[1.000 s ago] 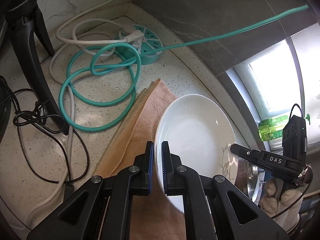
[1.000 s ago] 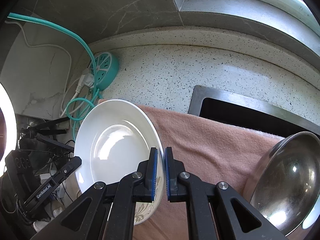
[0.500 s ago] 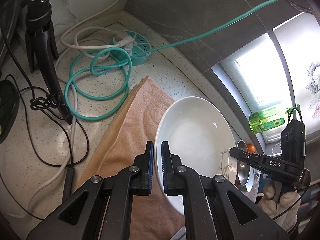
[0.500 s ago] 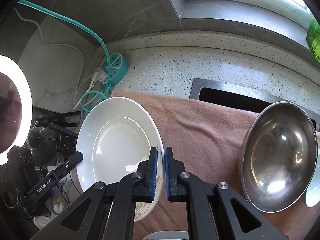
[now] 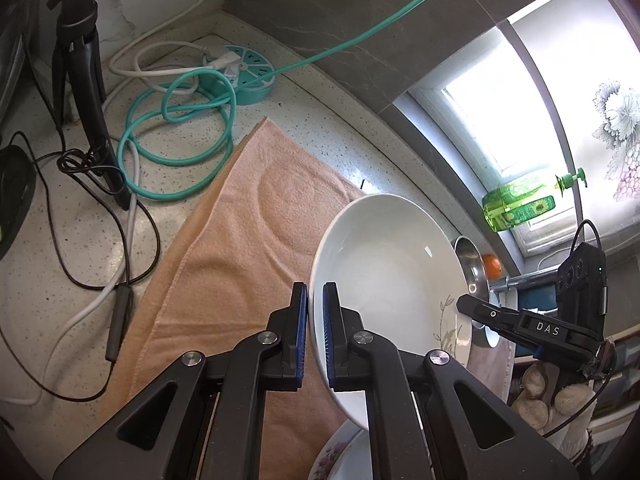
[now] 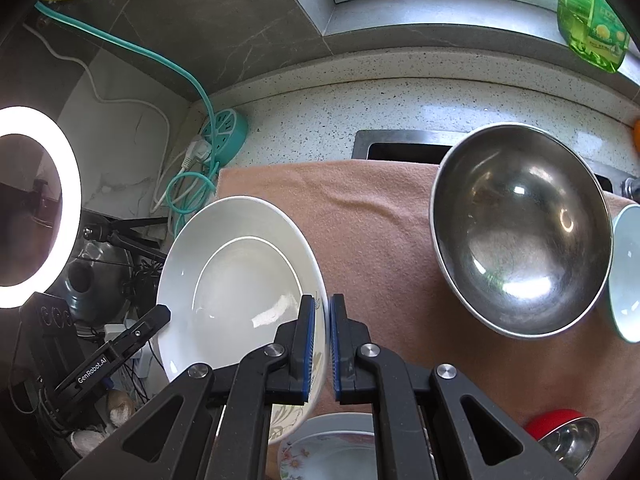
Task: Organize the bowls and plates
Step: 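Carry the white leaf-pattern plate back toward the floral plate stack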
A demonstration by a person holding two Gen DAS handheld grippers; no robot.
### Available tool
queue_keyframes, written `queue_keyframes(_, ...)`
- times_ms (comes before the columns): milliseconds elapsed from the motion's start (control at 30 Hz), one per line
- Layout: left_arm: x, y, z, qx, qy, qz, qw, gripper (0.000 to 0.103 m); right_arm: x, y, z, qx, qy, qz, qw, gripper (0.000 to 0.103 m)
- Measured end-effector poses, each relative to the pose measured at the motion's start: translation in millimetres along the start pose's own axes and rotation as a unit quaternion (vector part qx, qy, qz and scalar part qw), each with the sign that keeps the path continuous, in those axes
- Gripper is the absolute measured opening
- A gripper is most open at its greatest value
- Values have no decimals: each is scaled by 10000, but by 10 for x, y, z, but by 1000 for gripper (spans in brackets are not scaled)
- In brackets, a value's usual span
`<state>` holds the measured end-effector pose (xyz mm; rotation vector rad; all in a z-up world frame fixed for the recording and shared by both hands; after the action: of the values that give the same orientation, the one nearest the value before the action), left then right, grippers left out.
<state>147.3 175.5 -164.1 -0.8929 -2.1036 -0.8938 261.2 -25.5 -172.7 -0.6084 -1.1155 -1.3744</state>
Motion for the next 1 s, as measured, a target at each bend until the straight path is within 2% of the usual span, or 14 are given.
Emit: queue_keyframes(1000,123,-586,-431,-612,-359,404,9967,6,600,-884,-549,-592,72,-506,9969,7)
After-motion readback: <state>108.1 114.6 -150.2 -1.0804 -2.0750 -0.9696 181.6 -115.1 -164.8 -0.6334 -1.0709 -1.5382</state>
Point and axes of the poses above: each gripper's, at about its wrist camera, not at the fingertips, and x roughly against the way its jaws point, z to its left, y to its top, the point moved 3 cm from there along -x, roughly the way its jaws point, and after that the axes turned 1 degree about -z, right-handed, at the moved point
